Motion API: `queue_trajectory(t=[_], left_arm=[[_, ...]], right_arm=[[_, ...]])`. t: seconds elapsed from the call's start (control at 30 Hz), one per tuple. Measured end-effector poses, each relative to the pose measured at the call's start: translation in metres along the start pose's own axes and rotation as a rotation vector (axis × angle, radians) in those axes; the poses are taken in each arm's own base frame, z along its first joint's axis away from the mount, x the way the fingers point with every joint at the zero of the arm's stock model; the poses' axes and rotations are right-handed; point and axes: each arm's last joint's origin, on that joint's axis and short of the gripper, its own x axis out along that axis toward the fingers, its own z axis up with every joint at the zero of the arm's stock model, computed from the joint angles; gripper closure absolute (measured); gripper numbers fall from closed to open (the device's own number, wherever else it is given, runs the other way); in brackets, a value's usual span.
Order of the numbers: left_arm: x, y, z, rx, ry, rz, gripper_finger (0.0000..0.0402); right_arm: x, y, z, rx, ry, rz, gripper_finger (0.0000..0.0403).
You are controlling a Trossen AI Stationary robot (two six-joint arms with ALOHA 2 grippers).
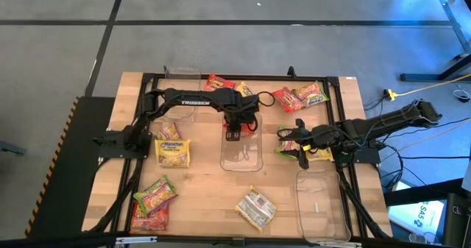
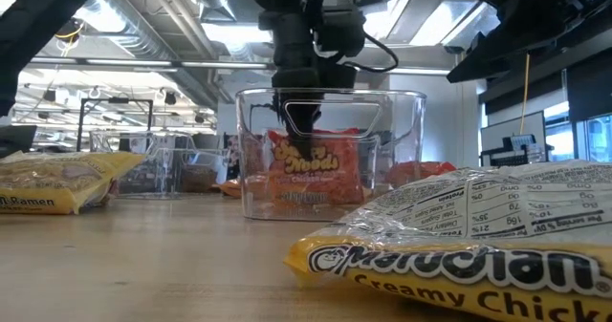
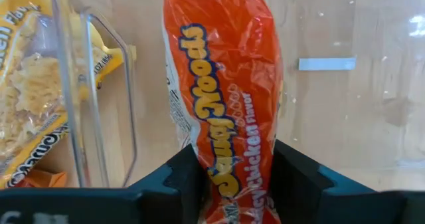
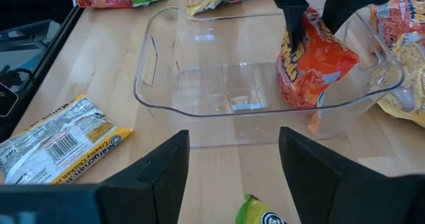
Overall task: Sort Maruchan noodles
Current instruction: Put the bottom right orange noodle pack into the middle transparent bin, then put the top left orange noodle pack into the middle transparent bin
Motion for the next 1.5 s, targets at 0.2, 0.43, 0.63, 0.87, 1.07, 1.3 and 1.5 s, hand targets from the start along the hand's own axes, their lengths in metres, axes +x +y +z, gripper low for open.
queue_trajectory(t=[0.2, 0.43, 0.63, 0.87, 1.07, 1.3, 1.5], left_arm=[[-0.006, 0.001, -0.001, 0.0, 0.01, 0.064, 0.0232], [-0.022, 0.003, 0.006, -0.002, -0.025, 0.108, 0.0231], [-0.022, 0.001, 0.006, 0.008, -0.018, 0.108, 0.023], [-0.039, -0.008, 0.002, 0.007, -0.025, 0.112, 0.023], [-0.077, -0.011, -0.006, -0.008, -0.084, 0.18, 0.023], [-0.122, 0.009, -0.027, -0.084, -0.156, 0.229, 0.023], [-0.132, 0.067, -0.047, -0.201, -0.193, 0.212, 0.023]], right_arm=[[0.0, 0.0, 0.0, -0.001, -0.001, 0.0, 0.0194], [0.0, 0.0, 0.0, 0.0, -0.004, -0.012, 0.0194], [0.003, -0.001, -0.001, -0.002, 0.006, -0.035, 0.0194], [0.013, 0.0, -0.006, -0.01, 0.057, -0.05, 0.0194], [0.014, 0.0, -0.005, -0.01, 0.052, -0.05, 0.0194], [0.014, 0.0, -0.004, -0.017, 0.047, -0.049, 0.0194], [0.014, 0.0, -0.003, -0.033, 0.036, -0.056, 0.0194]])
